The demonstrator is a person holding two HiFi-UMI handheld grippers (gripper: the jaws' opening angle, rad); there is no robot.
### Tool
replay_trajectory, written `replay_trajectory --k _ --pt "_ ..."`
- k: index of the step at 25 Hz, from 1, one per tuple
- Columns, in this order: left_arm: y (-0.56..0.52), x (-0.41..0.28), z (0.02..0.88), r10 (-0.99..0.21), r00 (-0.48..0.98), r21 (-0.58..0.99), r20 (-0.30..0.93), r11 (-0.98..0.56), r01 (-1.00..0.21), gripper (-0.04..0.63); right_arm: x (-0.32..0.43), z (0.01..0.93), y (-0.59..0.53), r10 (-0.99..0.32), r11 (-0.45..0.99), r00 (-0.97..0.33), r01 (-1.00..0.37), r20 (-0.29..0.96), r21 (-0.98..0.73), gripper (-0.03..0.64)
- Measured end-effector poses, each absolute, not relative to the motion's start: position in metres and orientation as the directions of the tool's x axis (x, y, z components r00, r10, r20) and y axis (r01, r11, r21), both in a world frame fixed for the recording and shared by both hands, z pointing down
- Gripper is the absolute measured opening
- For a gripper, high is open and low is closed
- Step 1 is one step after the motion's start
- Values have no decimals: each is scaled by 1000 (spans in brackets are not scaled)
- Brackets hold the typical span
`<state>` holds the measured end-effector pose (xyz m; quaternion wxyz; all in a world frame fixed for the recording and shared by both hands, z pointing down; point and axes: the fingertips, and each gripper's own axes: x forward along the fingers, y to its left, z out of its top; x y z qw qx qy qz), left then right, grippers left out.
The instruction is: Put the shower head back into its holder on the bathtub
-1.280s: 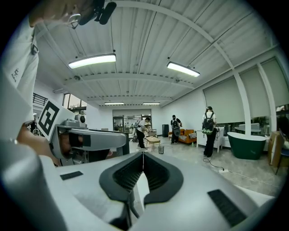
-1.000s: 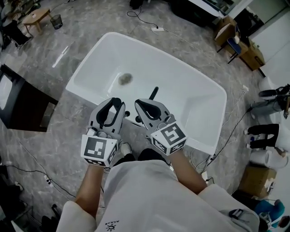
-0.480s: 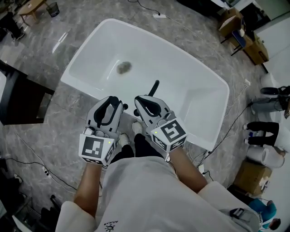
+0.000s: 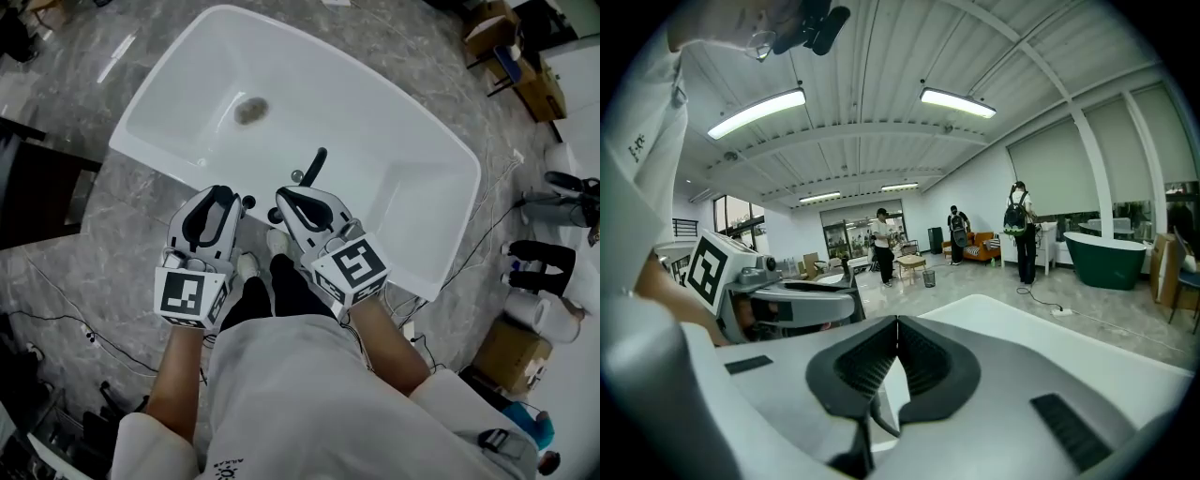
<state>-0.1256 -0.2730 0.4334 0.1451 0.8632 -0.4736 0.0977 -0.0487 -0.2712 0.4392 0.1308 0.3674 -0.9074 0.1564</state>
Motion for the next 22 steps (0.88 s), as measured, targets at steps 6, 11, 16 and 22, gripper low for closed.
replay_trajectory --k 6,11,16,22 --pt "-282 -122 458 -791 513 169 332 -485 -858 129 -41 462 -272 -606 678 -689 -709 397 -195 18" --pt "-286 -117 485 -789 502 175 353 -472 -864 129 -37 477 -272 -589 677 -690 -706 421 -210 18" --pt "-286 -113 512 -783 485 156 389 -463 -872 129 -29 491 -271 -582 669 -687 -709 434 -224 18" --pt "-287 -114 550 -761 462 142 455 -450 -882 130 -25 508 -271 -575 663 -688 -709 443 -240 18"
